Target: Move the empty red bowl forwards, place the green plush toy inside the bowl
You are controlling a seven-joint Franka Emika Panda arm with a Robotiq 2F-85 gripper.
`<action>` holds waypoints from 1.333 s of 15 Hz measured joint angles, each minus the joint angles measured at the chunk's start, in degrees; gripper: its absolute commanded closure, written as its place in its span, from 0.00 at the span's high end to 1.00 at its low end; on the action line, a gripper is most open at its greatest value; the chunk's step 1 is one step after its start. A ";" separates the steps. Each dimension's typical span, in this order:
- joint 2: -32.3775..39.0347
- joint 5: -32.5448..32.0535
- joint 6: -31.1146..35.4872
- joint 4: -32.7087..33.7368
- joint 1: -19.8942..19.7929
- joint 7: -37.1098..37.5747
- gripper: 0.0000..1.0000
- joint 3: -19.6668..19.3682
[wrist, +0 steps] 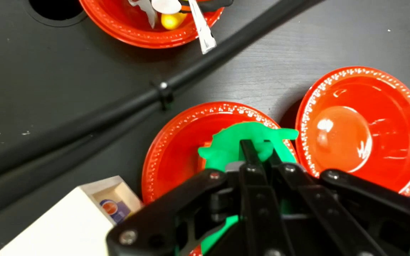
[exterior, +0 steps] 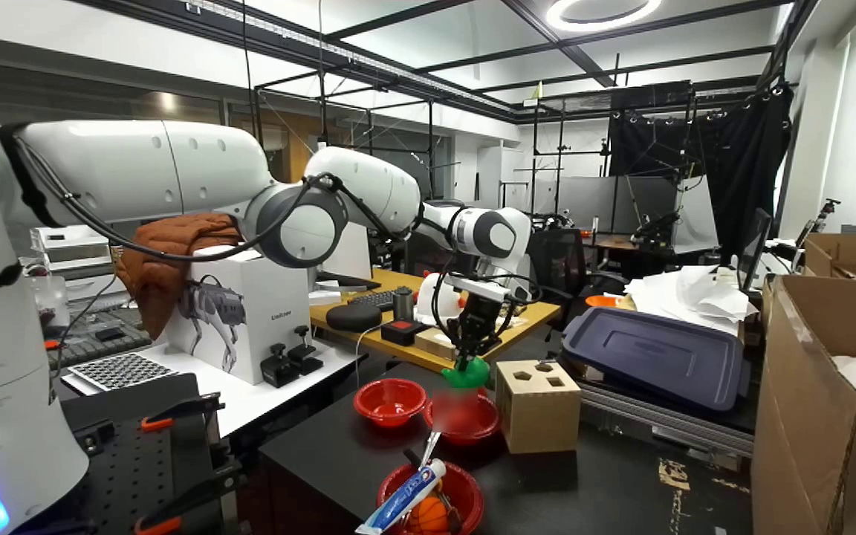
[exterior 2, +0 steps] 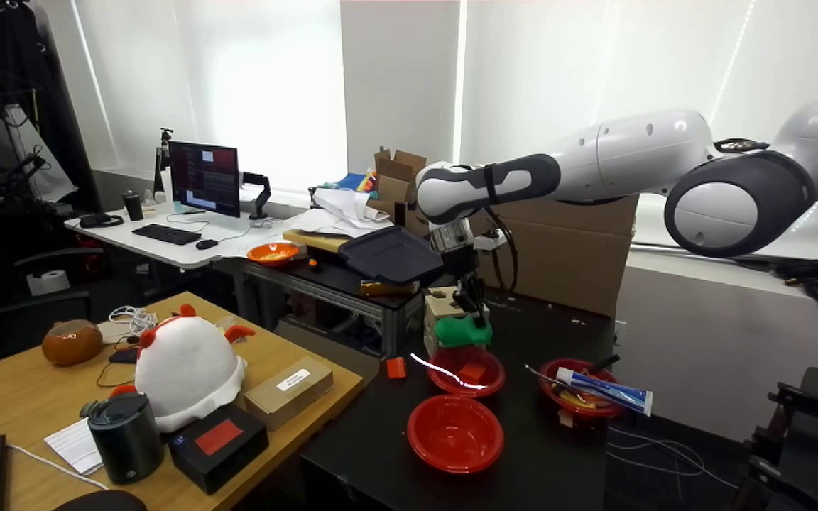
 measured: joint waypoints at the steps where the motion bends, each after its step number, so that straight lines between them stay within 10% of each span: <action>1: -0.02 0.00 -0.94 0.49 0.55 -0.60 0.02 0.03; 20: -0.34 -7.45 -17.04 1.02 8.40 -10.11 0.02 -1.27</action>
